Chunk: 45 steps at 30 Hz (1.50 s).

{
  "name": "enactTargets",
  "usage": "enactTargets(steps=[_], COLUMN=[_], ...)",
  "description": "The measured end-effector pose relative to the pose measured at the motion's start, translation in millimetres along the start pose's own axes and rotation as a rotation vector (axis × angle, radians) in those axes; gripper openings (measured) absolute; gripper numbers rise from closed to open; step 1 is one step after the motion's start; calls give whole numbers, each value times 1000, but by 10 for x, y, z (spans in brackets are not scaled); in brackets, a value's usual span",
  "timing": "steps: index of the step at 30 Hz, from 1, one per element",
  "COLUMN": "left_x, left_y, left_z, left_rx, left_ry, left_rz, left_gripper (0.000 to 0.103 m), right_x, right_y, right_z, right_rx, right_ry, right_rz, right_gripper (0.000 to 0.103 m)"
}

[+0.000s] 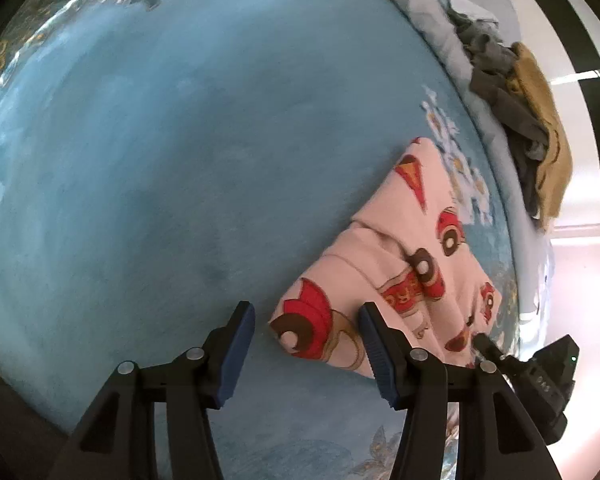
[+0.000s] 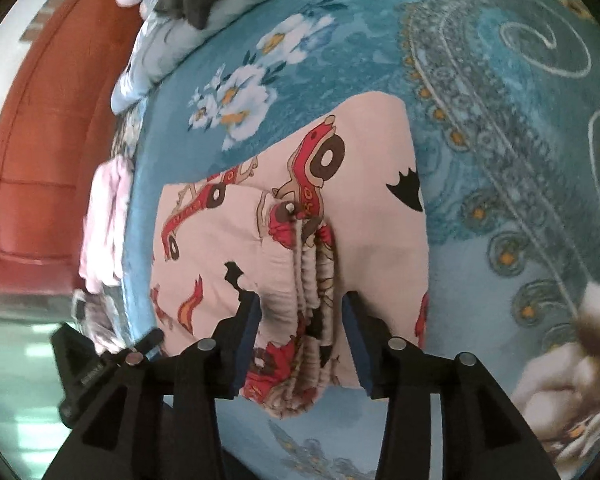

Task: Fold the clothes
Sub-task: 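Grasp the folded pants bundle with the right gripper and lift it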

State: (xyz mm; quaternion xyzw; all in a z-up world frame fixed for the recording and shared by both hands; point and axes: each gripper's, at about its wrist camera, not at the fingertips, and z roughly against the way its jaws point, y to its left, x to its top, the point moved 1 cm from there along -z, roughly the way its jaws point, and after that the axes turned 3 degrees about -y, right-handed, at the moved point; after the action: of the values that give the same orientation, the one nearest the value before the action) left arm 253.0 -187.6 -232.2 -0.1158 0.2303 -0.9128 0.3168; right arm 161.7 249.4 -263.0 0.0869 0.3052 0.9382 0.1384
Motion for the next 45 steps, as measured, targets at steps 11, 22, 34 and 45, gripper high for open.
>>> enactTargets(steps=[11,22,34,45], left_x=[17,-20,-159,-124], left_y=[87,65,158,86], left_z=[143,118,141,199], left_rx=[-56,-158,-113,-242], left_ry=[-40,10,46,20], left_rz=[43,57,60,49], left_gripper=[58,38,15,21], right_x=[156,246,266,253], right_y=[539,119,164,145], right_z=[419,251,312,400], right_rx=[136,-6,-50,-80], right_ry=[-162,-113,-117,-145], right_rz=[163,69,101,147], right_gripper=[14,14,14,14])
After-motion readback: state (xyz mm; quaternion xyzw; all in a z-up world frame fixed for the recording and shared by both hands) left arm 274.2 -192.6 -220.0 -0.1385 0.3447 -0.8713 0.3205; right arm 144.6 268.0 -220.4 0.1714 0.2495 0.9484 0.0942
